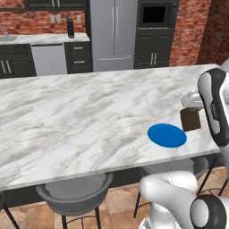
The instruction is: Start the toaster. Once the lever pops up, take the bread to the plate on the dining counter.
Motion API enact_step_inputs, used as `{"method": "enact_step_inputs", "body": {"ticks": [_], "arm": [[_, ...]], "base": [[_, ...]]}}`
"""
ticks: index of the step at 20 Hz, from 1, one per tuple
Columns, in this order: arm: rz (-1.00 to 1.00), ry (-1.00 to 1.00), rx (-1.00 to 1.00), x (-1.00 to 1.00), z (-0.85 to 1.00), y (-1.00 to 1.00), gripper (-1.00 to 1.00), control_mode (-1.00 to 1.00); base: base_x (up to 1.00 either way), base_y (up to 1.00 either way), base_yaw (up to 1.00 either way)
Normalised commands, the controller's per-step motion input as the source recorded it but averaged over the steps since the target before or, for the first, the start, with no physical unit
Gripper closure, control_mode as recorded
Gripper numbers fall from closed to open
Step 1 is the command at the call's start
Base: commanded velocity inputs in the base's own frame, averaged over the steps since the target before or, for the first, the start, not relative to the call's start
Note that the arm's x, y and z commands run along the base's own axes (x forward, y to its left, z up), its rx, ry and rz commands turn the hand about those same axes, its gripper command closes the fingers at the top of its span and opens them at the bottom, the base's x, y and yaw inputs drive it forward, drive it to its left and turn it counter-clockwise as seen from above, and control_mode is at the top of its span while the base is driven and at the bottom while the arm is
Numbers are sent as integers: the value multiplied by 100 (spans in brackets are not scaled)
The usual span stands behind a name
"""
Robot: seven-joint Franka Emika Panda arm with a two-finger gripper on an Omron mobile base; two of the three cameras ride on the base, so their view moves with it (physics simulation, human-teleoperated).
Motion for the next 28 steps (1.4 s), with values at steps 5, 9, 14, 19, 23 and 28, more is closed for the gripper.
{"method": "enact_step_inputs", "body": {"ticks": [5, 9, 14, 19, 23, 28], "arm": [[1, 0, 0, 41, -51, 0, 100, -100], [0, 0, 0, 33, -47, 0, 100, -100], [0, 2, 1, 36, -29, 0, 100, -100], [0, 2, 0, 31, -21, 1, 100, -100], [1, 0, 2, 16, -18, 0, 100, -100], [0, 0, 1, 7, -24, 0, 100, -100]], "base": [[0, 0, 0], [0, 0, 0], [0, 0, 0], [0, 0, 0], [0, 0, 0], [0, 0, 0]]}}
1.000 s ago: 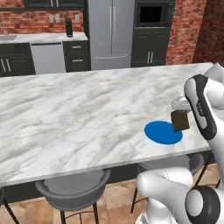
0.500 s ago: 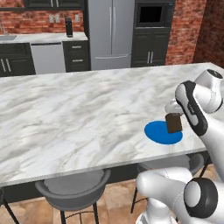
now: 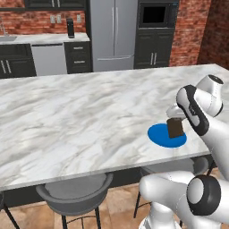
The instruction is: Start the toaster. Once the lever pops up, take the bread to the plate on the dining counter.
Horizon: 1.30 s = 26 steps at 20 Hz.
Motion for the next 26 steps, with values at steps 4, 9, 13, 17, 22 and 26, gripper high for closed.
{"method": "enact_step_inputs", "body": {"ticks": [4, 9, 13, 17, 22, 26], "arm": [[0, 0, 1, 13, -8, 0, 100, -100], [0, 0, 0, 9, -2, 0, 100, -100], [0, 0, 0, 24, -1, 3, 100, -100], [0, 0, 0, 24, -1, 6, 100, -100], [0, 0, 0, 20, -14, 0, 100, -100], [0, 0, 0, 13, -26, 0, 100, -100]], "base": [[0, 0, 0], [0, 0, 0], [0, 0, 0], [0, 0, 0], [0, 0, 0], [0, 0, 0]]}}
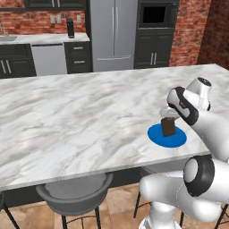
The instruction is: Start the toaster. Once the lever pops up, take the bread to the plate on the dining counter.
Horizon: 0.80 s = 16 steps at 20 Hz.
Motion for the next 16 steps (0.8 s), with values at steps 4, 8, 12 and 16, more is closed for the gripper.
{"method": "enact_step_inputs", "body": {"ticks": [4, 8, 12, 16], "arm": [[0, 0, 0, 0, -25, 0, 100, -100], [0, -1, 0, 0, -20, 0, 100, -100], [0, 0, 0, 6, -9, 1, 100, -100], [0, 0, 0, 13, 0, 11, 100, -100]], "base": [[0, 0, 0], [0, 0, 0], [0, 0, 0], [0, 0, 0]]}}
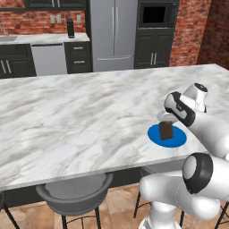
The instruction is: Start the toaster. Once the lever pops up, take the bread to the plate on the dining counter.
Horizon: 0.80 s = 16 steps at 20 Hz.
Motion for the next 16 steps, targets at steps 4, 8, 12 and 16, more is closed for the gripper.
{"method": "enact_step_inputs", "body": {"ticks": [4, 8, 12, 16], "arm": [[0, 0, 0, 21, 0, 6, 100, -100], [0, 0, 0, 25, -1, 0, 100, -100], [0, 0, 0, 22, -6, 0, 100, -100], [0, 0, 0, 9, -17, 0, 100, -100]], "base": [[0, 0, 0], [0, 0, 0], [0, 0, 0], [0, 0, 0]]}}
